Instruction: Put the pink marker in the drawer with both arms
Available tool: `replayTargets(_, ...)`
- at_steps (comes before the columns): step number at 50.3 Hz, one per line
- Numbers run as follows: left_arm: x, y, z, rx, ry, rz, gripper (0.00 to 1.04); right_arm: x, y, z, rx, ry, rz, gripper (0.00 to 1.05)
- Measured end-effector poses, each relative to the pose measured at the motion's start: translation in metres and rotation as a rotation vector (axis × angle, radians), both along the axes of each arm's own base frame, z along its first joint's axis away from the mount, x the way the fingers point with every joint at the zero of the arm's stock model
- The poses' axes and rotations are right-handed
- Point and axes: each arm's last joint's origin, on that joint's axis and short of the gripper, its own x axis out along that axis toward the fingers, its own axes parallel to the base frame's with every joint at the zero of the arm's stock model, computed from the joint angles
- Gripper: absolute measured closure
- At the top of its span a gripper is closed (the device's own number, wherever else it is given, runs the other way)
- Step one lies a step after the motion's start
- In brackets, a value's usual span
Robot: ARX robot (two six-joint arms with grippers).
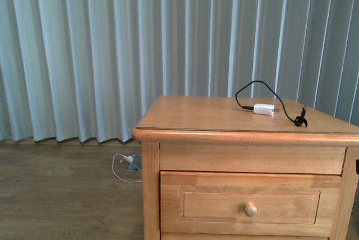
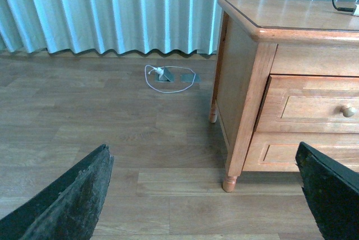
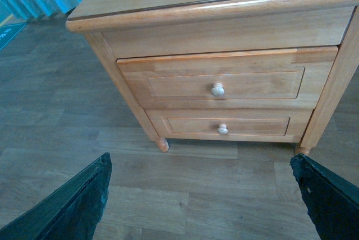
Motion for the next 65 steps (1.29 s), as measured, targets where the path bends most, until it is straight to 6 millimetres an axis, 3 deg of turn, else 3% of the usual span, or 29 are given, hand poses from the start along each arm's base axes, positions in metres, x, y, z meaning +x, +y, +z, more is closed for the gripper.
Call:
replayTargets(9, 0.000, 0.000, 0.000, 0.000, 0.000, 0.000, 0.06, 0.000, 0.000, -0.001, -0.028, -0.045, -0.035, 0.11)
replayTargets(16, 0.000, 0.000, 0.000, 0.000, 0.000, 0.000, 0.06, -0.010, -0.012, -0.018, -0.127, -0.321, -0.203, 0.38)
replayTargets(20, 0.000, 0.000, 0.000, 0.000, 0.000, 0.000, 0.06, -0.020, -0.021, -0.030, -0.156, -0.344, -0.207, 0.57)
replayTargets(34, 0.000, 0.000, 0.000, 0.000, 0.000, 0.000, 0.06, -0.037, -0.035, -0.054, -0.176, -0.343, -0.204, 1.04)
replayTargets(47, 0.000, 0.000, 0.000, 0.000, 0.000, 0.000, 0.06, -0.049, -0.050, -0.068, -0.178, -0.340, -0.208, 1.03)
replayTargets(65, 0.000, 0.000, 0.000, 0.000, 0.000, 0.000, 0.06, -0.060, -0.051, -0.077, -0.177, -0.343, -0.207, 1.03)
